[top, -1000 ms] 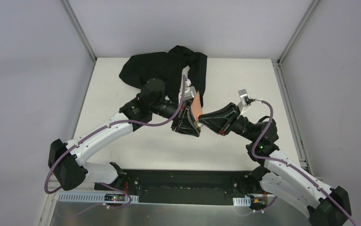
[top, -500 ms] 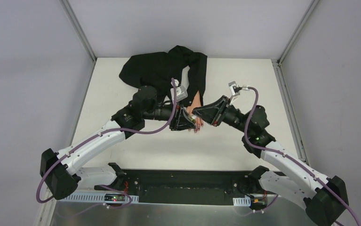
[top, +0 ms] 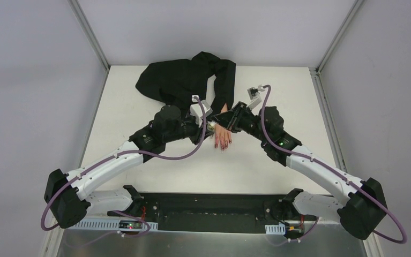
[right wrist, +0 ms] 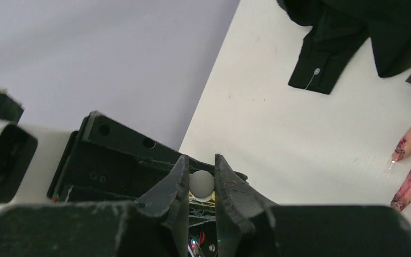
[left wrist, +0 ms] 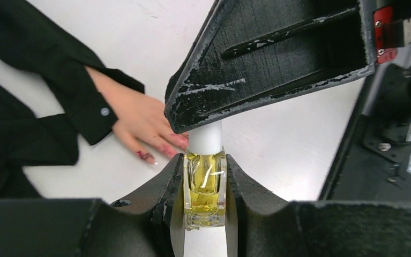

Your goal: Paint the nails

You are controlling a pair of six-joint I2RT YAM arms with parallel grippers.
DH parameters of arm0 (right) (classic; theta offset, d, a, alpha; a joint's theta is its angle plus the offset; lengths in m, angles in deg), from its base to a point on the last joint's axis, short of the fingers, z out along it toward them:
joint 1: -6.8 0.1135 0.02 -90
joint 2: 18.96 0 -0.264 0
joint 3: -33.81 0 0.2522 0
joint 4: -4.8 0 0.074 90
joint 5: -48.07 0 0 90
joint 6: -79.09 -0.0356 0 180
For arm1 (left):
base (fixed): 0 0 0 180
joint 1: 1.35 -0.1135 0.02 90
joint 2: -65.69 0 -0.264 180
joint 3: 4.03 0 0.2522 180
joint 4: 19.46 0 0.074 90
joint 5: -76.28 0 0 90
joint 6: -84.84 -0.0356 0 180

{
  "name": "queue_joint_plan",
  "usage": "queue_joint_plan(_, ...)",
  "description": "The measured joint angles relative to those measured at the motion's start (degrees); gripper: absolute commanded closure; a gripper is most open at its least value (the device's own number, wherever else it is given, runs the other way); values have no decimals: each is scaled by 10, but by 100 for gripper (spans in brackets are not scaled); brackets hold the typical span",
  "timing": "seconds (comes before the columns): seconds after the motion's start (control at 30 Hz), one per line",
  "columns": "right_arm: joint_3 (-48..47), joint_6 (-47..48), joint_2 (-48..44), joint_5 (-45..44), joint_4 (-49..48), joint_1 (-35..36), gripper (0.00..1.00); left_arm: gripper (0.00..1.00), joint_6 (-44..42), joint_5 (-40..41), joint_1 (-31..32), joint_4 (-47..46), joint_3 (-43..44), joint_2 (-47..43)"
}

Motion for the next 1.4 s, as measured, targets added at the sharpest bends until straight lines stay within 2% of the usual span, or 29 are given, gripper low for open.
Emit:
queue_joint_plan(0.4,-67,-90,95,-191,72,64,100,100,-112,156,11,0,-18,22)
queue_joint_plan(0.6,-101,-114,141,-244,84,84,100,100,-139,207,14,2,-23,29)
queue_joint_plan(0.77,-106,-124,150,-266,85,94,70,100,-162,231,22,2,-26,29)
queue_joint_plan(1.0,-106,-115,130,-276,83,104,37,100,-173,233,22,2,-27,29)
queue_joint_plan(1.2,-74,-89,46,-312,91,105,21,100,-167,224,26,-13,-25,20)
queue_joint_plan(1.4,-43,-69,-42,-357,97,102,10,100,-144,215,25,10,-24,19)
